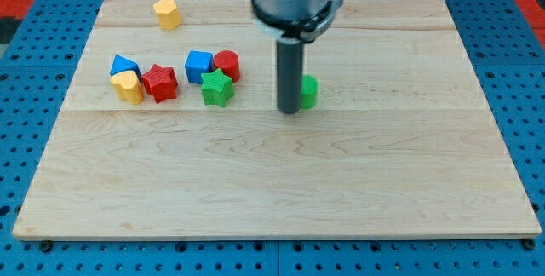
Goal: Move the green circle diagonally to the top right of the red circle
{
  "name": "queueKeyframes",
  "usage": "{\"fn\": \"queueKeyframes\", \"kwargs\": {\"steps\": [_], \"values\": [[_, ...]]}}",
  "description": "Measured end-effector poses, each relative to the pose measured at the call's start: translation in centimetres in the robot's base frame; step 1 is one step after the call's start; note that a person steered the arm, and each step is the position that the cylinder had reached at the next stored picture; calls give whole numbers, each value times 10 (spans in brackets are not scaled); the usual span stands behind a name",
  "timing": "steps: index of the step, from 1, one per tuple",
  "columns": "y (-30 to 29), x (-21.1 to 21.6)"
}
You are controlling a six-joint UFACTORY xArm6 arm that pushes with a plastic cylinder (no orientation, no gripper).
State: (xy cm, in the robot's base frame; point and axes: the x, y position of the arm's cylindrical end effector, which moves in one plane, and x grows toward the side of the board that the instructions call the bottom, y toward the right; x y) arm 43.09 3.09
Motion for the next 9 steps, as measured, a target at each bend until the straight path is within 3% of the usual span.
{"fn": "queueKeyframes", "kwargs": {"steps": [2,4,5,6,7,9], "values": [[51,-62],[88,-27],[96,-58],[88,-91],[38,-107],[-16,-102]]}}
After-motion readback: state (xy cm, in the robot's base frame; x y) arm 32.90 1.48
